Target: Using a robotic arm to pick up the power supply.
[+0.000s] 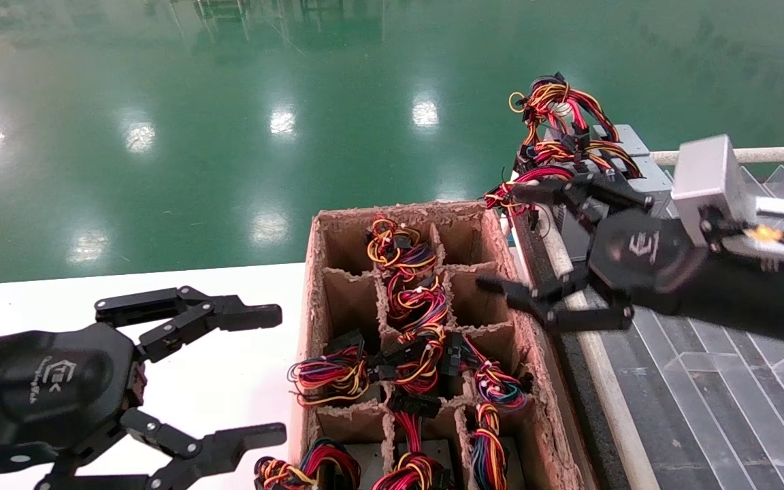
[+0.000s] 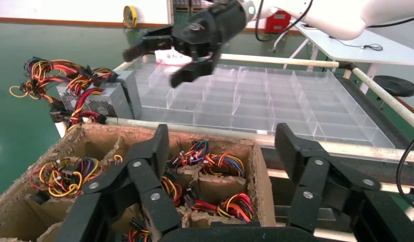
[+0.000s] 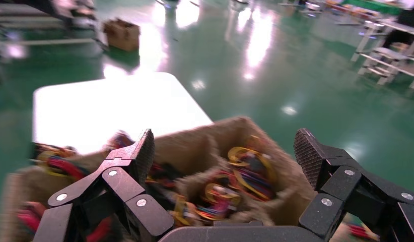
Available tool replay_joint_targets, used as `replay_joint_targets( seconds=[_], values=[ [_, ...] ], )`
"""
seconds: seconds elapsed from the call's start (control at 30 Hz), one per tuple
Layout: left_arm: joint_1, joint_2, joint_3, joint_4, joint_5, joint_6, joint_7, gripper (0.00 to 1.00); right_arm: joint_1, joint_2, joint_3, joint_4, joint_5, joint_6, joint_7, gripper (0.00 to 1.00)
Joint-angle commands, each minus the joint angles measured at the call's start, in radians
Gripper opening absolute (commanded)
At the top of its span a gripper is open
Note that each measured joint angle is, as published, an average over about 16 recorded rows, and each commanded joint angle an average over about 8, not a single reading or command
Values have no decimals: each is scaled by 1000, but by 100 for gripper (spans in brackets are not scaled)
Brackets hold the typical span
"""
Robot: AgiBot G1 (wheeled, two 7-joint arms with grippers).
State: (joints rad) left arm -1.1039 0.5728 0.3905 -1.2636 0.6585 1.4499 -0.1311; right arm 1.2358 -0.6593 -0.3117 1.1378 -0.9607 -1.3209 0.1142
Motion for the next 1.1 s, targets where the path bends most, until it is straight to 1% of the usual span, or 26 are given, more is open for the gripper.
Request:
replay_joint_targets(
  seconds=[0.03,0.43,0.63,0.77,1.1],
  values=[
    [0,0,0,0,0,0,0,100,-19,6,4,17,27,-20,9,100],
    [0,0,0,0,0,0,0,100,-130,39,26,118,185,-141,59,100],
    [0,0,0,0,0,0,0,100,-171,51,34,155,244,-184,77,100],
    [0,0,0,0,0,0,0,100,-180,54,36,163,257,-194,80,100],
    [0,0,0,0,0,0,0,100,-170,51,36,153,243,-183,76,100]
  ],
)
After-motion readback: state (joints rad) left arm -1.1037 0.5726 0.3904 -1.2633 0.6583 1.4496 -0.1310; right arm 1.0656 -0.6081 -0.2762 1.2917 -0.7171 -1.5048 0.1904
